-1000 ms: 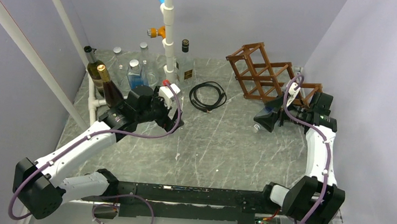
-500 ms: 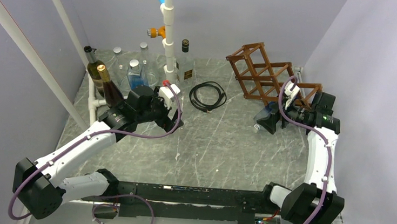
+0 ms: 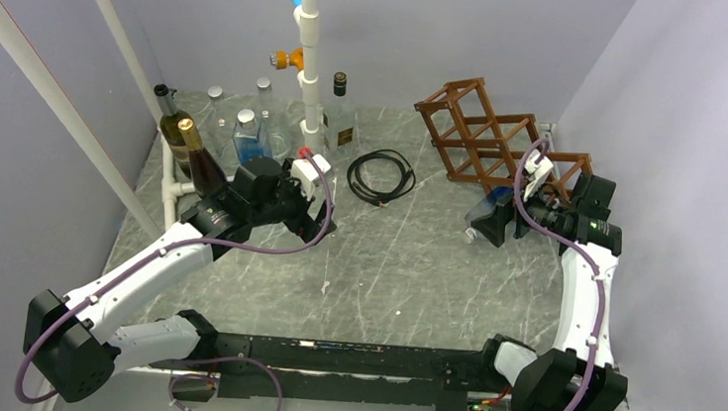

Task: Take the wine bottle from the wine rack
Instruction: Pick up the wine bottle from the wine rack.

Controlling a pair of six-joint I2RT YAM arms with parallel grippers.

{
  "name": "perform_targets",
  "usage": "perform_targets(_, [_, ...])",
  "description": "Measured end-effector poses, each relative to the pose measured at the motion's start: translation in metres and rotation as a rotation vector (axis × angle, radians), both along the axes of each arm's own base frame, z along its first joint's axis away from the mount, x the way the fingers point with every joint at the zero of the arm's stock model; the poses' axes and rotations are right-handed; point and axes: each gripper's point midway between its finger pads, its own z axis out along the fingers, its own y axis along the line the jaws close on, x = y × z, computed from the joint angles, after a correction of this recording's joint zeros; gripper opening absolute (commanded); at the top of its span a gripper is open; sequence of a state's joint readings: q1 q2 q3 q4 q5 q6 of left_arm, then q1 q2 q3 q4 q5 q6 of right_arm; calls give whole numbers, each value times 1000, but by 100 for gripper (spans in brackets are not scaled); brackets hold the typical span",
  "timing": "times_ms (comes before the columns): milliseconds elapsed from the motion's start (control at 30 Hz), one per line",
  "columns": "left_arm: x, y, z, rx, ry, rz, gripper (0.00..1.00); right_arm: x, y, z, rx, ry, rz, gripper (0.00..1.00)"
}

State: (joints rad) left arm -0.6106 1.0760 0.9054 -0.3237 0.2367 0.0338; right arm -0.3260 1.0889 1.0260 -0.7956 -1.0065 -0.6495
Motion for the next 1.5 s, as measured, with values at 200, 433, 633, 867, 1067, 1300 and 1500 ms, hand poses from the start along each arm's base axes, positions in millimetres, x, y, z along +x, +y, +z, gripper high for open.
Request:
perform_targets(200, [0, 0, 1, -1, -1, 0, 100, 2, -15, -9, -151, -60, 14, 100])
perform_targets(433, [0, 0, 1, -1, -1, 0, 100, 4, -32, -16, -459, -237, 264, 100])
perform_targets(633, [0, 0, 1, -1, -1, 0, 100, 3, -38, -45, -653, -359, 544, 100])
perform_targets(867, [0, 0, 2, -2, -3, 0, 100, 2, -46, -95, -770, -347, 706, 100])
perform_targets(1067, [1, -1, 2, 0, -1, 0, 100, 11, -56, -116, -833, -349, 732, 100])
perform_targets(1300, [3, -1, -4, 16, 10, 4, 100, 27, -61, -119, -870, -387, 726, 100])
perform_targets(1500, [5, 0, -9, 30, 17, 10, 100, 40, -66, -124, -905, -403, 727, 100])
